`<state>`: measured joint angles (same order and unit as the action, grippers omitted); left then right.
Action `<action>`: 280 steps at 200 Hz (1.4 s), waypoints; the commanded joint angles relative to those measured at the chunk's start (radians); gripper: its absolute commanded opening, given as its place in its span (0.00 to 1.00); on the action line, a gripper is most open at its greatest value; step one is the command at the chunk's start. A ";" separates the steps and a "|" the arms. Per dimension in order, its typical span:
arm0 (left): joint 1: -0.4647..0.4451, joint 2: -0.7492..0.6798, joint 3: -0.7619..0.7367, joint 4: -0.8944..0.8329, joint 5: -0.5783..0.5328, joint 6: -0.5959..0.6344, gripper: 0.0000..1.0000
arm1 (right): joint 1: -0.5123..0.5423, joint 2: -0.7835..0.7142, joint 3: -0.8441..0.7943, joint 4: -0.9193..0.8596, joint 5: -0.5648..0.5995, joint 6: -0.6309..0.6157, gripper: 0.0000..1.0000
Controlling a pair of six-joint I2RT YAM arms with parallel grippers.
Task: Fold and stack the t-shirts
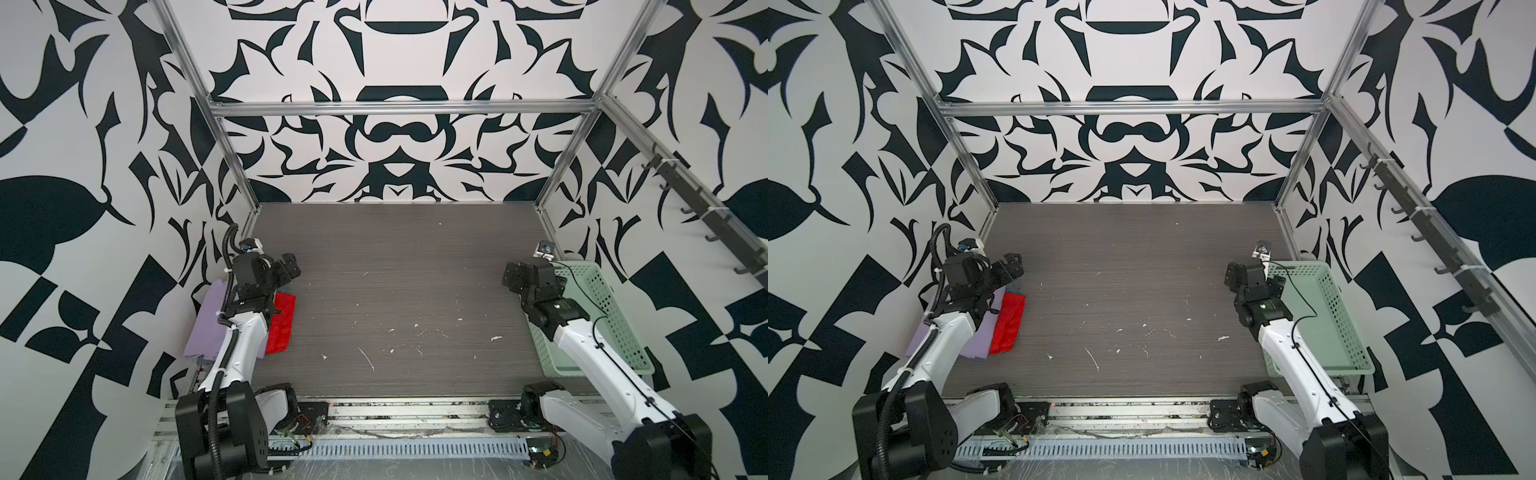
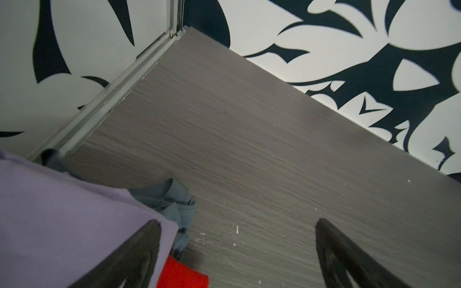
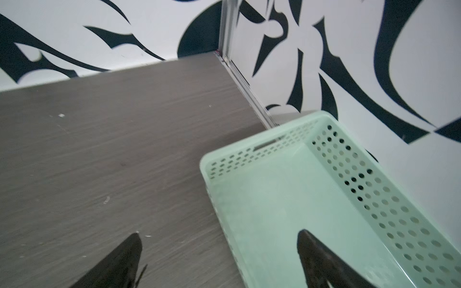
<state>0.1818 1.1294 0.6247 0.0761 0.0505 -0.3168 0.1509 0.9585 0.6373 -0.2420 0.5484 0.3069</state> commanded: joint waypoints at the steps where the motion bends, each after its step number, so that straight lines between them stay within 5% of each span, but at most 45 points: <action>1: 0.000 0.008 -0.045 0.179 -0.038 0.053 0.99 | -0.019 -0.036 -0.076 0.092 0.092 0.004 0.99; 35: 0.000 -0.036 -0.207 0.396 -0.086 0.068 0.99 | -0.021 -0.029 -0.197 0.248 0.114 -0.042 1.00; 89: 0.000 -0.011 -0.316 0.491 -0.161 0.060 0.99 | -0.023 0.096 -0.307 0.602 0.056 -0.165 1.00; 130: 0.000 0.097 -0.321 0.589 -0.203 0.040 0.99 | -0.023 0.247 -0.382 0.943 -0.039 -0.200 0.99; 208: -0.049 0.417 -0.366 1.049 -0.219 0.108 0.99 | -0.027 0.630 -0.399 1.439 -0.189 -0.297 0.98; 218: -0.079 0.463 -0.365 1.118 -0.244 0.145 0.99 | -0.027 0.602 -0.385 1.364 -0.216 -0.299 0.98; 248: -0.103 0.430 -0.258 0.861 -0.263 0.164 0.99 | -0.031 0.600 -0.278 1.155 -0.254 -0.296 1.00; 280: -0.112 0.434 -0.260 0.874 -0.273 0.168 0.99 | -0.052 0.599 -0.288 1.169 -0.294 -0.287 1.00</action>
<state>0.0746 1.5566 0.3519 0.9745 -0.2066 -0.1673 0.1055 1.5543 0.3393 1.0088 0.3279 -0.0078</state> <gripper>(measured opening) 0.991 0.996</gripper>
